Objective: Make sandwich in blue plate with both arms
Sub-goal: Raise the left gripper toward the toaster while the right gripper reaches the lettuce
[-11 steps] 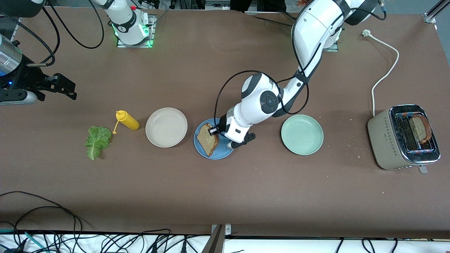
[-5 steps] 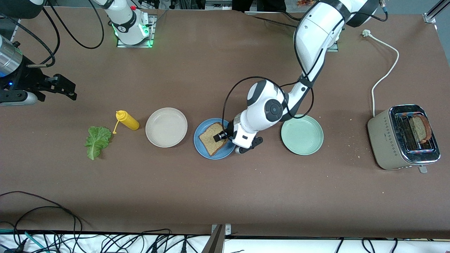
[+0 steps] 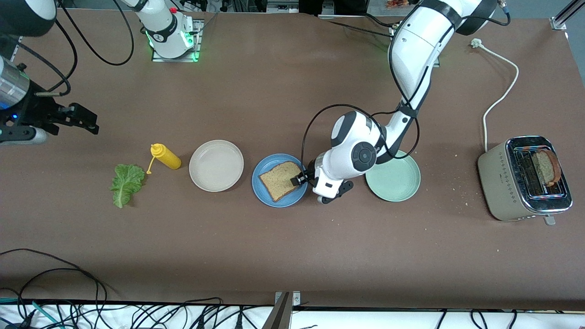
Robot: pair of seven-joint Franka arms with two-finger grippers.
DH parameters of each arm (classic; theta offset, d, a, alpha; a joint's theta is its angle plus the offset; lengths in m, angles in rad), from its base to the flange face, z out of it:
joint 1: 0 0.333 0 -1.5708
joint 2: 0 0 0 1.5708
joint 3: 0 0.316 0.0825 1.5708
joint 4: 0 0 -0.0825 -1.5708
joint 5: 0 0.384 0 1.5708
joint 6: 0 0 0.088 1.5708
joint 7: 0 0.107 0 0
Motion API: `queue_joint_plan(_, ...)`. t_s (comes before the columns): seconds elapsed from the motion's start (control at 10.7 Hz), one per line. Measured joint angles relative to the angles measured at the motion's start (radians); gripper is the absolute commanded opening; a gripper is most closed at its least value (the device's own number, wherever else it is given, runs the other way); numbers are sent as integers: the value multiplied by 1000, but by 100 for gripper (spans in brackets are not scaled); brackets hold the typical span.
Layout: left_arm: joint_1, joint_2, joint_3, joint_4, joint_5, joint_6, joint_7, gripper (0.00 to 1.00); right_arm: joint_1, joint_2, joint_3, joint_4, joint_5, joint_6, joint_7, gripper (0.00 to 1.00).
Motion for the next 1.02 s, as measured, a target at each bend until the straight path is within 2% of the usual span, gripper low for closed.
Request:
queue_joint_plan(0.28,6,-21,65,16,49,-110,1,86,0,59,0,1,0,3,0,100)
queue_joint_plan(0.56,46,-118,148,25,149,-254,2,90,-18,74,-9,1,0,28,-5,100)
queue_joint_plan(0.84,142,-215,157,25,314,-345,8,90,-16,112,-6,0,0,100,-18,100)
queue_joint_plan(1.02,189,-259,158,25,377,-398,65,94,-14,137,-6,1,0,106,-21,100)
